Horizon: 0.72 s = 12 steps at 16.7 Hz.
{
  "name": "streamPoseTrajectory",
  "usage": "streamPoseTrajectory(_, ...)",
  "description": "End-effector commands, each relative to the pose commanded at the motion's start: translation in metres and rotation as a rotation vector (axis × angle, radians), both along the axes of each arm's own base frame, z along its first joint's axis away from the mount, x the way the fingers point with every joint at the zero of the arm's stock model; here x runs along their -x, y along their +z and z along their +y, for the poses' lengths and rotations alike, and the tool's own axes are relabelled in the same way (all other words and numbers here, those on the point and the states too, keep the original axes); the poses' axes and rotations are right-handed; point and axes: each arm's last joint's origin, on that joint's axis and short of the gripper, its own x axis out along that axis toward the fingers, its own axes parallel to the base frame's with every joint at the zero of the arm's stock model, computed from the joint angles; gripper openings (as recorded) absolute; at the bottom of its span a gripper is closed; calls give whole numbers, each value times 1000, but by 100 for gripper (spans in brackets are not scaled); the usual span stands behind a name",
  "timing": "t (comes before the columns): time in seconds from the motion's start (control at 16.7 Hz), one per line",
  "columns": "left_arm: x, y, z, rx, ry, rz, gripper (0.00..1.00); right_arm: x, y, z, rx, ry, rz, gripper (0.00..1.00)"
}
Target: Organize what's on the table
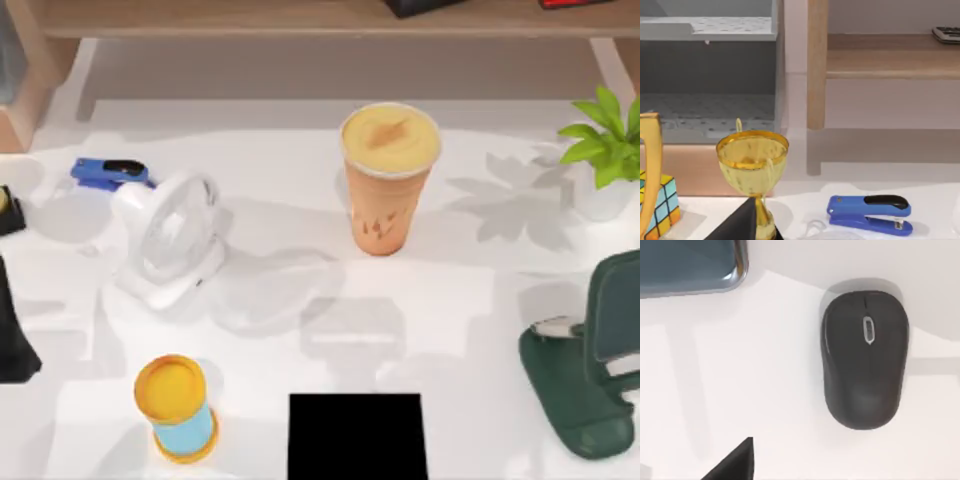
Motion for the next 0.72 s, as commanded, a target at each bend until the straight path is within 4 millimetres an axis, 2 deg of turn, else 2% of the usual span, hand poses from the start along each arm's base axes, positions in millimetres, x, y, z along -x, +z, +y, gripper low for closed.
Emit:
streamPoseTrajectory(0.24,0,0,0,0,0,0,100,-14,-4,-9,-7,94,46,100)
streamPoseTrajectory(0.6,0,0,0,0,0,0,100,-14,-5,-8,-7,99,45,100)
streamPoseTrajectory(0.72,0,0,0,0,0,0,100,-15,-17,-9,-9,96,52,100)
